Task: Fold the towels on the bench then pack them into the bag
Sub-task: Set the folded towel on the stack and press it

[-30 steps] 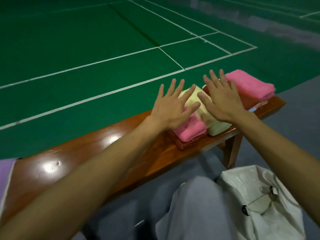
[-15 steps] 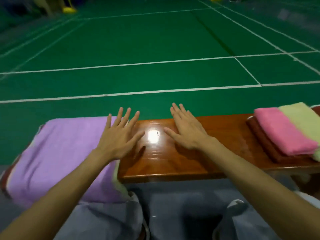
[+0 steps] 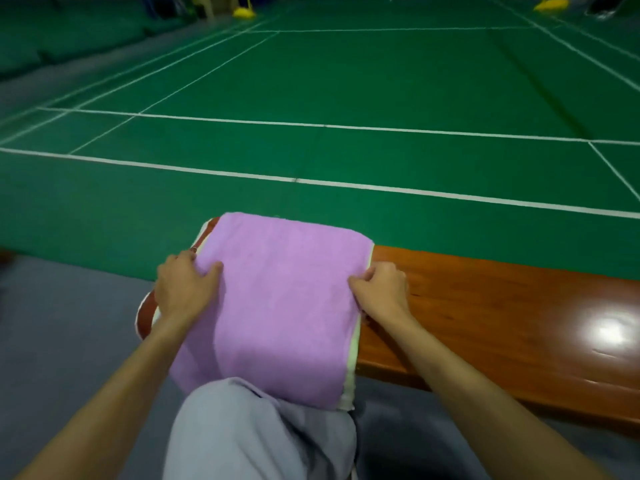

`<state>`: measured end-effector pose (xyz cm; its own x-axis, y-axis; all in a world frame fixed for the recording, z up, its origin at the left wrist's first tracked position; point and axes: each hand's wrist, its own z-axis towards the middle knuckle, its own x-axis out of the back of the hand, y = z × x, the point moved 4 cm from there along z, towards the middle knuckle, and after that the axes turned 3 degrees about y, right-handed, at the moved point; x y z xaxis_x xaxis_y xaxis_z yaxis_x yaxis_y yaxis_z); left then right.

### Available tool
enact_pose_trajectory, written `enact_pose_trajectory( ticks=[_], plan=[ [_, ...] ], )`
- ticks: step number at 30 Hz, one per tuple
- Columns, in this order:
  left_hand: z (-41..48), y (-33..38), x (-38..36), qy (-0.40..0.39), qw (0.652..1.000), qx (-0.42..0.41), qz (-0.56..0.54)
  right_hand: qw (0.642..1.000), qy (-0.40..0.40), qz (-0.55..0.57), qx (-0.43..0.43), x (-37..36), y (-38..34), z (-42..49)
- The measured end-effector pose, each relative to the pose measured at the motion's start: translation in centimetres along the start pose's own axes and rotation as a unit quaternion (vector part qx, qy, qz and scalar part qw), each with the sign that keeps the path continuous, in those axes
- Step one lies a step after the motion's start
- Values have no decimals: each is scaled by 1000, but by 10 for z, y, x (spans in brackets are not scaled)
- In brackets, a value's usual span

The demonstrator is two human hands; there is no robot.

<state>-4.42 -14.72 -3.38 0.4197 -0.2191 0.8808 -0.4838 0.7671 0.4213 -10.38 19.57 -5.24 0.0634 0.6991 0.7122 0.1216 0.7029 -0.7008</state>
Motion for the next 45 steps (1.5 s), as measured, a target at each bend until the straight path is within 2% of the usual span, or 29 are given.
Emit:
enact_pose_trajectory(
  ticks=[3, 7, 10, 12, 14, 15, 17, 18, 19, 20, 22, 24, 28, 30, 35, 39, 43, 45],
  plan=[
    [-2, 8, 12, 54, 998, 15, -29, 1000, 2, 1, -17, 2, -2, 2],
    [-8, 17, 26, 109, 992, -6, -63, 999, -10, -24, 26, 1, -11, -2],
    [-17, 28, 40, 163, 980, -29, -108, 996, 22, 3, 91, 23, -16, -8],
    [-23, 39, 46, 165, 978, -25, -124, 994, 53, 64, 73, 42, -12, -7],
    [-20, 45, 38, 84, 982, 30, -168, 971, 75, 224, -36, 47, 6, 3],
    [-18, 47, 31, 1, 972, 83, -221, 942, 75, 310, -99, 45, 17, 7],
    [-24, 61, 13, -212, 898, 187, -336, 899, 90, 387, -185, 45, 42, 12],
    [-32, 70, 7, -287, 873, 200, -339, 893, 100, 390, -202, 50, 54, 13],
    [-39, 79, 1, -319, 876, 182, -312, 895, 112, 380, -206, 58, 64, 14],
    [-44, 89, -5, -317, 896, 152, -272, 902, 127, 362, -197, 70, 73, 14],
    [-51, 107, -10, -225, 955, 74, -178, 915, 155, 332, -168, 91, 91, 17],
    [-65, 129, -16, -168, 977, 25, -133, 926, 167, 305, -146, 113, 110, 20],
    [-96, 178, -38, -137, 981, -43, -129, 934, 199, 268, -131, 158, 150, 20],
    [-109, 202, -53, -149, 975, -60, -156, 933, 201, 269, -130, 181, 168, 18],
    [-140, 246, -92, -209, 954, -70, -201, 924, 218, 276, -151, 225, 208, 15],
    [-155, 255, -107, -204, 948, -56, -238, 928, 223, 246, -168, 244, 242, 16],
    [-161, 261, -109, -197, 955, -88, -206, 943, 236, 175, -157, 256, 266, 13],
    [-166, 263, -102, -145, 972, -133, -130, 958, 242, 79, -128, 264, 251, 5]
  ],
)
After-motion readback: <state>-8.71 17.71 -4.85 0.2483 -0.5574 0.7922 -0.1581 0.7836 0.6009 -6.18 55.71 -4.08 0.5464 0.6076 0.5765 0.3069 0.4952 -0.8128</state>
